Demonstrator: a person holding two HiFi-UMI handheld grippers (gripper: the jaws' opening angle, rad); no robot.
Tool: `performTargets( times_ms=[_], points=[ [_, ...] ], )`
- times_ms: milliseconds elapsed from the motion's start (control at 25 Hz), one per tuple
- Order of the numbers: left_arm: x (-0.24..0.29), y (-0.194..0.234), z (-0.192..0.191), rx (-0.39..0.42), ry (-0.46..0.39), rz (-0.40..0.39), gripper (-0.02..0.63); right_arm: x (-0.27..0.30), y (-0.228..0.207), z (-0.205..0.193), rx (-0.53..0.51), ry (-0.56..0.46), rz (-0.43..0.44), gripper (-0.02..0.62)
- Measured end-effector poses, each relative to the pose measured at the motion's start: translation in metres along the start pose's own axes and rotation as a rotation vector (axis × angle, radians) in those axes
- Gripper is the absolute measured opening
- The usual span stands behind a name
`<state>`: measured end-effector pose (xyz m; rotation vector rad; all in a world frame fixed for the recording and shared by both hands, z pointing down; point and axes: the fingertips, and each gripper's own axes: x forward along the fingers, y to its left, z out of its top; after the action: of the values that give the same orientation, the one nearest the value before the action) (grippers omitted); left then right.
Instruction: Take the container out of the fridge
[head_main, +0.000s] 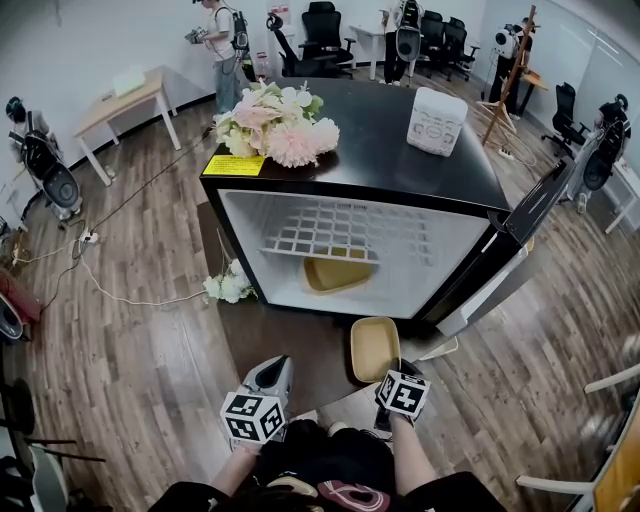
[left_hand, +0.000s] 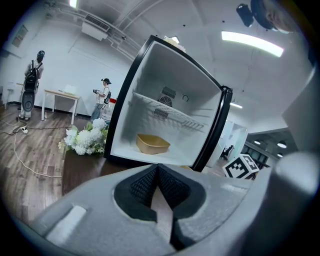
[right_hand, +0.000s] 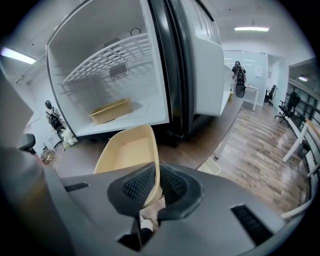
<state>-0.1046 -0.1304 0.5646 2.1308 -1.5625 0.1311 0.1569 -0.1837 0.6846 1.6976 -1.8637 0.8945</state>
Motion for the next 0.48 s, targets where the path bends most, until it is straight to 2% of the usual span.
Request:
performTargets(
  times_ms=[80,200,360,440,480],
  points=[
    [0.001,0.001,-0.001,-0.001,0.004,0.0,0.009,0.002,0.002,-0.001,0.012,0.012,0.019,0.039],
    [0.004,0.0,0.0,0.004,0.009,-0.003,0.009,0.002,0.008,0.004,0.031,0.018,0.063,0.128],
    [0.007,0.003,-0.001,-0.002,0.018,0.01,0.009,0.0,0.014,0.009,0.02,0.026,0.104,0.194],
    [0.011,0.005,-0.002,-0.006,0.033,0.015,0.009,-0.001,0.017,0.011,0.006,0.036,0.121,0.264],
    [0.013,0.006,-0.002,-0.007,0.043,0.015,0.009,-0.003,0.018,0.013,0.0,0.034,0.123,0.275]
  ],
)
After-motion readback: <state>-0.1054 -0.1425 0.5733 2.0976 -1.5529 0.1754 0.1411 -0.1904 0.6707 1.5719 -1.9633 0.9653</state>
